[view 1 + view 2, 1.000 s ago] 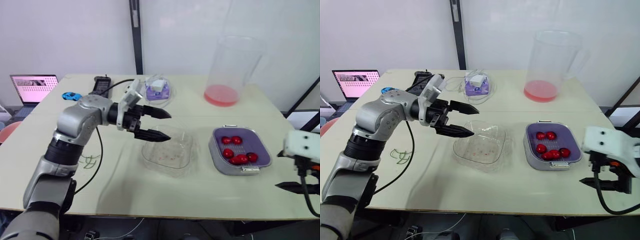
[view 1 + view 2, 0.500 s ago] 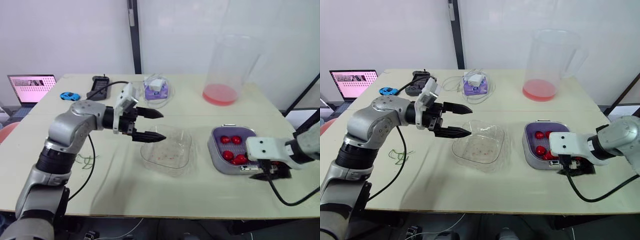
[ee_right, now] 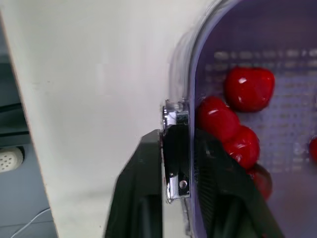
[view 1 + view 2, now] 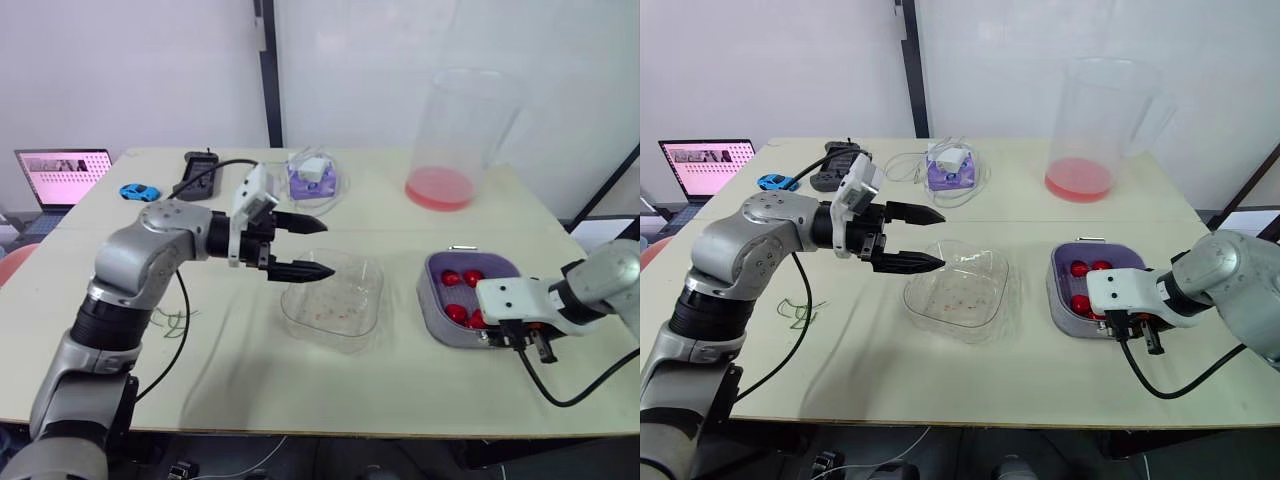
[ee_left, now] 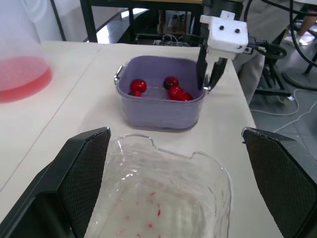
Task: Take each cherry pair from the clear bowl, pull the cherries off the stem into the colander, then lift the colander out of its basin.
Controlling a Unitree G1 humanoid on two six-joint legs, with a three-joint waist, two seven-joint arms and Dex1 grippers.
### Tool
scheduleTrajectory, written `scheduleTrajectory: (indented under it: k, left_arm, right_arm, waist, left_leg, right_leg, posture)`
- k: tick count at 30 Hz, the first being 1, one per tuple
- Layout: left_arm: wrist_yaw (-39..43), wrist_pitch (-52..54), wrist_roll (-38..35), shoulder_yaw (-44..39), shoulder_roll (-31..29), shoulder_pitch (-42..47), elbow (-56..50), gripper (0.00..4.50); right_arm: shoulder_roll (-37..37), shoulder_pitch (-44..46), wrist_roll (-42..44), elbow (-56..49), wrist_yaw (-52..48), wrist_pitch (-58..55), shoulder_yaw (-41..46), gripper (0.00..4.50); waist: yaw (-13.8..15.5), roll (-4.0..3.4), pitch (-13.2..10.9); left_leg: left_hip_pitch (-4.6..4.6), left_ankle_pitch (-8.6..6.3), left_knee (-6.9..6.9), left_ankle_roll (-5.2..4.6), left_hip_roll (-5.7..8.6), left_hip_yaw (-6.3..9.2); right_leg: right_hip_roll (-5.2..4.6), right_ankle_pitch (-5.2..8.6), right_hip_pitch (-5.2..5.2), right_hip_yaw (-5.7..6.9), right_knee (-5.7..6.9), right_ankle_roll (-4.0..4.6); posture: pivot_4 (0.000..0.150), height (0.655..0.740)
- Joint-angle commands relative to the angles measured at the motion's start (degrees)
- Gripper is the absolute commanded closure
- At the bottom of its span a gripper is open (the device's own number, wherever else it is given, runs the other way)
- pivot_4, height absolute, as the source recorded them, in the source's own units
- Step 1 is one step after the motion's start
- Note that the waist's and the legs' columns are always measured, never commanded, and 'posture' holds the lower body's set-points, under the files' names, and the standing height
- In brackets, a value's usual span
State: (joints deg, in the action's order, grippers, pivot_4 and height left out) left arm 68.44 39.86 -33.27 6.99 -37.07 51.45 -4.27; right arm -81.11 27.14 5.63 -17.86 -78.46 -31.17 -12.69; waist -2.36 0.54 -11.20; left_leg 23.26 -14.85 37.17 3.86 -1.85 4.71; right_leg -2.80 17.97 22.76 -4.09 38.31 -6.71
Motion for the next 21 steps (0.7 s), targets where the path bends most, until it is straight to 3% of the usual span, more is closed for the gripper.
scheduleTrajectory:
  k: [1,12,15,21]
  left_arm:
    - [-0.22,-0.33,-0.79,-2.41,-0.14,1.27,-0.66,0.0]
    - [-0.96,-1.24,-0.37,-2.64,0.81,2.67,0.9,0.0]
    - [-1.65,-1.42,-0.38,-3.16,1.46,3.23,1.34,0.0]
    - [-2.04,-2.27,0.69,-2.58,1.74,3.33,1.34,0.0]
  right_arm:
    - [0.33,1.33,-1.07,-0.45,-0.69,-0.89,1.23,3.53]
    - [1.52,1.97,-2.23,-0.39,-1.63,-1.97,1.32,3.53]
    - [1.58,2.19,-2.31,-0.46,-2.01,-2.26,1.56,4.26]
    - [1.47,2.09,-2.43,-0.98,-2.1,-2.51,2.29,4.31]
  waist:
    - [0.0,0.0,0.0]
    - [0.01,0.0,0.0]
    - [-0.01,0.0,0.0]
    - [0.02,0.0,0.0]
  left_leg:
    - [0.0,0.0,0.0,0.0,0.0,0.0]
    - [0.0,0.0,0.0,0.0,0.0,0.0]
    - [0.01,0.0,0.02,0.0,0.0,0.0]
    - [0.01,0.0,0.03,0.0,0.0,0.0]
  right_leg:
    - [0.0,0.0,0.0,0.0,0.01,0.0]
    - [0.0,0.0,0.01,0.0,0.01,0.0]
    - [0.0,0.0,0.01,0.0,0.02,0.0]
    - [0.0,0.0,0.01,0.0,0.04,0.0]
  posture:
    - [0.15,0.7332]
    - [0.15,0.7332]
    - [0.15,0.7332]
    - [0.15,0.7332]
